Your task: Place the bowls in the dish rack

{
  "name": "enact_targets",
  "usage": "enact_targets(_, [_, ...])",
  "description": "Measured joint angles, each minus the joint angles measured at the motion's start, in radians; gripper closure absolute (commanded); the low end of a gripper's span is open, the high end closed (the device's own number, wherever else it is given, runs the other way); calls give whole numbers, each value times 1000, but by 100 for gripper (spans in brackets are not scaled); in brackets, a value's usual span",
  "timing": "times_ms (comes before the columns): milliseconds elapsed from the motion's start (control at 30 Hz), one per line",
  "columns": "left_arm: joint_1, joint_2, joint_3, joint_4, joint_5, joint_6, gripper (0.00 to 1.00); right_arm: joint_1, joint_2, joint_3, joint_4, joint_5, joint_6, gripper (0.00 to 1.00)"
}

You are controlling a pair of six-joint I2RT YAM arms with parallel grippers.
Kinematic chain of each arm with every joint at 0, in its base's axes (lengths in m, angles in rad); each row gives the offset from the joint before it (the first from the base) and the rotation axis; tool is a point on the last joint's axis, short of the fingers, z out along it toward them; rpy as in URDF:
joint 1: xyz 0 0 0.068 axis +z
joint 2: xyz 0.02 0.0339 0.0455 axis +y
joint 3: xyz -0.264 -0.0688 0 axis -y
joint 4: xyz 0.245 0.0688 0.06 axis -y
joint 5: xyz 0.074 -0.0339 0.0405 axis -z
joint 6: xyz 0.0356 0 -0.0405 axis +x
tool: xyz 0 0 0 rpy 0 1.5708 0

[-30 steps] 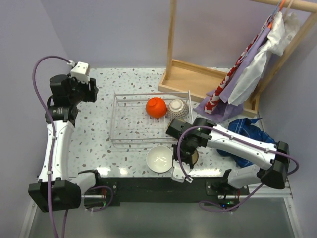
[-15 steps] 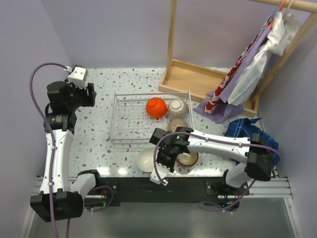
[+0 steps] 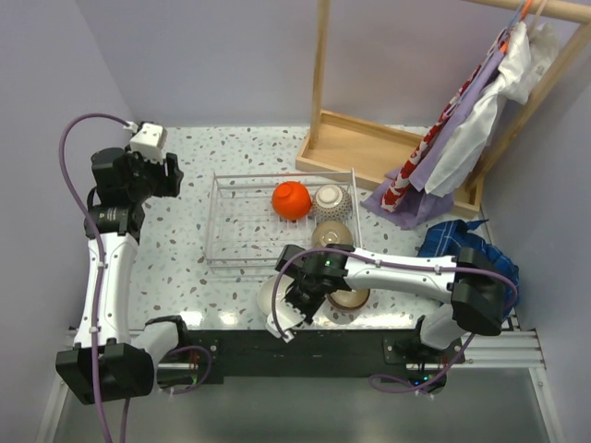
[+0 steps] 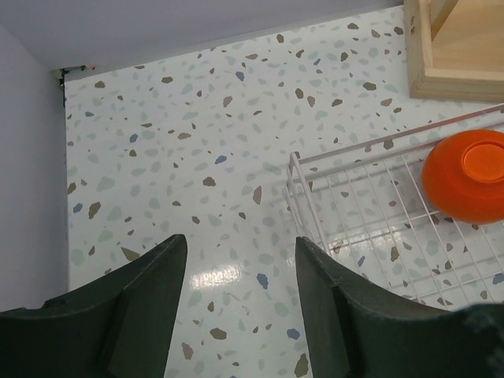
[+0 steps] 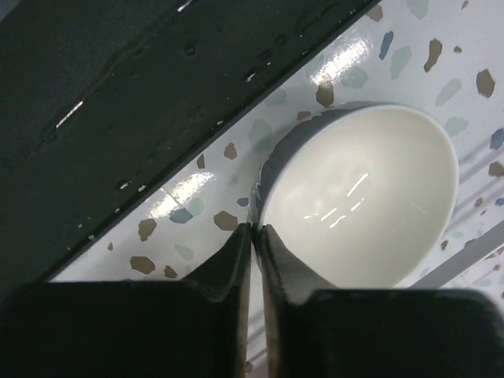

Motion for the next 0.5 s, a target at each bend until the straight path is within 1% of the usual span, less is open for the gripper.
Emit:
enact_targets(33, [0, 4, 0, 4, 2, 0, 38, 0, 0, -5, 8, 4, 20, 66])
enact_targets(100, [0, 11, 0, 6, 5, -4, 37, 0, 0, -5, 20, 12, 50, 61])
enact_targets(167, [0, 16, 0, 10, 11, -6, 37, 0, -1, -5, 27, 29, 76, 59])
enact_targets(333, [0, 28, 0, 16, 30, -19, 37, 0, -60, -5, 1, 85, 150, 57])
enact_targets(433, [0, 34, 0, 25, 39, -26, 37, 0, -126, -1, -29, 133, 247, 58])
enact_targets(500, [0, 37, 1, 33, 48, -32, 37, -1, -168, -2, -43, 186, 359, 57])
